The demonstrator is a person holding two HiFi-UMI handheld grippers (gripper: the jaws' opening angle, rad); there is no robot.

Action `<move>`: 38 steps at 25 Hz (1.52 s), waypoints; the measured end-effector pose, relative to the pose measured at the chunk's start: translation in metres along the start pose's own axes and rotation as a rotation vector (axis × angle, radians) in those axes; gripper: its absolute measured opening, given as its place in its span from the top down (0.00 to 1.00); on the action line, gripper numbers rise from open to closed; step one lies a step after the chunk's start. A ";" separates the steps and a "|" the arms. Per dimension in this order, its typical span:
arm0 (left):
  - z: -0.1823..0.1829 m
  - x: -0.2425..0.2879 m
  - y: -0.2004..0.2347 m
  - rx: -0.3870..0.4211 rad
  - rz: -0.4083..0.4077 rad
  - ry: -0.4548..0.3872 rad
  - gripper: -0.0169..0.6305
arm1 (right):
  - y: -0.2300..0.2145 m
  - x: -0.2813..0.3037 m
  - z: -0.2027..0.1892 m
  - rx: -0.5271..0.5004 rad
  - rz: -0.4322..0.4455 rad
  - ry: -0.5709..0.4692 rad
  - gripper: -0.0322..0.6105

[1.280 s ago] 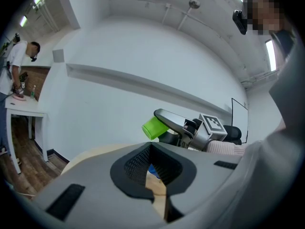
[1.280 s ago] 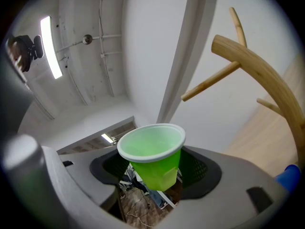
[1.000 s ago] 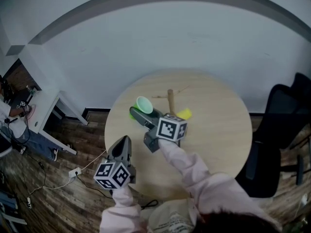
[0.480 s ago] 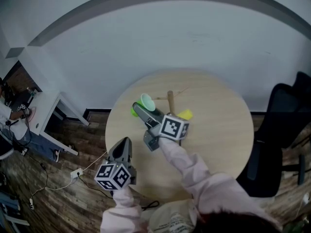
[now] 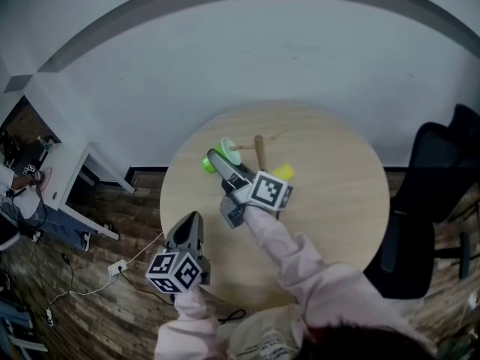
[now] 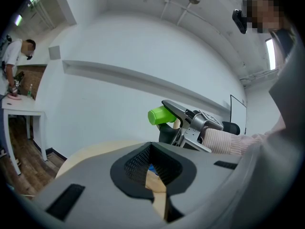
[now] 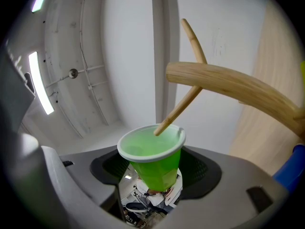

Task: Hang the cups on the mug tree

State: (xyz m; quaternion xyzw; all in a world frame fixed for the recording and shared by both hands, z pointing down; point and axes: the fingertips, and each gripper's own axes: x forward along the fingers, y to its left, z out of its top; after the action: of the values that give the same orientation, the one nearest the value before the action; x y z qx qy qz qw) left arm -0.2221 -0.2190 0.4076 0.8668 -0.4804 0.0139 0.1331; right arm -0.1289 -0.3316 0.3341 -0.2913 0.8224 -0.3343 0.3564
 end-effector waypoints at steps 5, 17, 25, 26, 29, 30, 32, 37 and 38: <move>0.001 0.000 0.001 -0.003 -0.003 -0.004 0.97 | -0.006 -0.004 0.007 0.029 -0.028 -0.033 0.48; 0.009 0.008 -0.008 0.017 -0.025 -0.015 0.97 | 0.004 -0.004 0.018 0.173 0.077 -0.101 0.48; 0.016 0.012 -0.011 0.032 -0.030 -0.015 0.97 | -0.004 -0.006 0.025 0.242 0.061 -0.142 0.48; 0.016 0.013 -0.011 0.033 -0.031 -0.015 0.97 | -0.006 -0.007 0.026 0.253 0.058 -0.150 0.48; 0.014 0.011 -0.010 0.034 -0.031 -0.014 0.97 | -0.009 -0.009 0.026 0.285 0.057 -0.175 0.48; 0.014 0.010 -0.010 0.034 -0.031 -0.013 0.97 | -0.009 -0.009 0.027 0.296 0.059 -0.182 0.48; 0.015 0.010 -0.009 0.035 -0.031 -0.015 0.97 | -0.011 -0.010 0.027 0.313 0.058 -0.192 0.48; 0.013 0.011 -0.009 0.035 -0.029 -0.011 0.97 | -0.017 -0.014 0.032 0.360 0.052 -0.221 0.48; 0.013 0.012 -0.009 0.033 -0.029 -0.009 0.97 | -0.018 -0.015 0.033 0.362 0.051 -0.224 0.48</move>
State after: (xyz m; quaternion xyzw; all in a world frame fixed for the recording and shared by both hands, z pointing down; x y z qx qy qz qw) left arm -0.2093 -0.2270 0.3949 0.8758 -0.4681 0.0160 0.1166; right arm -0.0902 -0.3432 0.3363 -0.2368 0.7114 -0.4328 0.5005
